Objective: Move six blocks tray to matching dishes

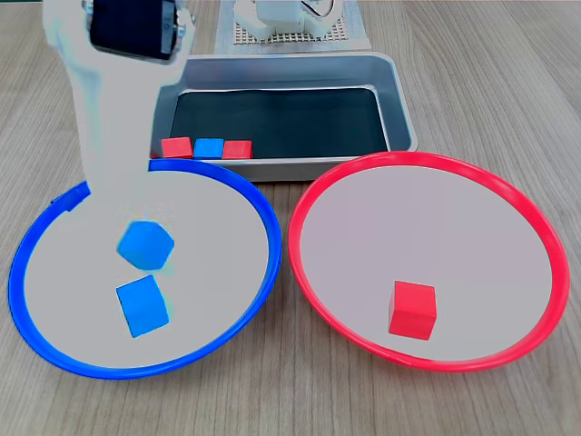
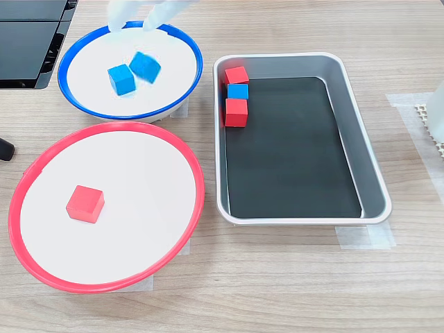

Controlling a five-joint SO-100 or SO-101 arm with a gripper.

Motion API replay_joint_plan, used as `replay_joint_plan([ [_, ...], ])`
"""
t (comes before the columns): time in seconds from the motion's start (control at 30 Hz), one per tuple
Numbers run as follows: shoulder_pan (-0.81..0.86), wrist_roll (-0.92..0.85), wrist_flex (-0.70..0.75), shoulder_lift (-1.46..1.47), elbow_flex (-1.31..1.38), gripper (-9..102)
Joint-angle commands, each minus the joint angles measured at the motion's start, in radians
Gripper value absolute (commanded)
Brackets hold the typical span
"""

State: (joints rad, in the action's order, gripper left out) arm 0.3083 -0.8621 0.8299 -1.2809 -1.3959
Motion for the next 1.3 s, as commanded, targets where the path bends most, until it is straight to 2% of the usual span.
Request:
replay_joint_plan([
  [0.0, -0.002, -0.02, -0.011, -0.015, -0.003, 19],
  [0.07, -0.002, -0.023, -0.008, -0.028, -0.014, 11],
  [0.1, -0.002, -0.032, 0.009, -0.041, -0.023, 0],
  [0.17, -0.002, -0.051, 0.075, -0.086, -0.049, 0],
  [0.23, 0.0, -0.118, 0.261, -0.213, -0.143, 0],
  [0.37, 0.018, -0.138, 0.316, -0.388, -0.36, 0],
  [0.53, 0.009, 0.008, 0.275, -0.555, -0.609, 1],
  [0.67, -0.014, 0.149, 0.192, -0.538, -0.638, 9],
  [0.83, -0.017, 0.273, 0.094, -0.471, -0.623, 13],
  [1.27, 0.043, 0.213, 0.114, -0.402, -0.629, 15],
])
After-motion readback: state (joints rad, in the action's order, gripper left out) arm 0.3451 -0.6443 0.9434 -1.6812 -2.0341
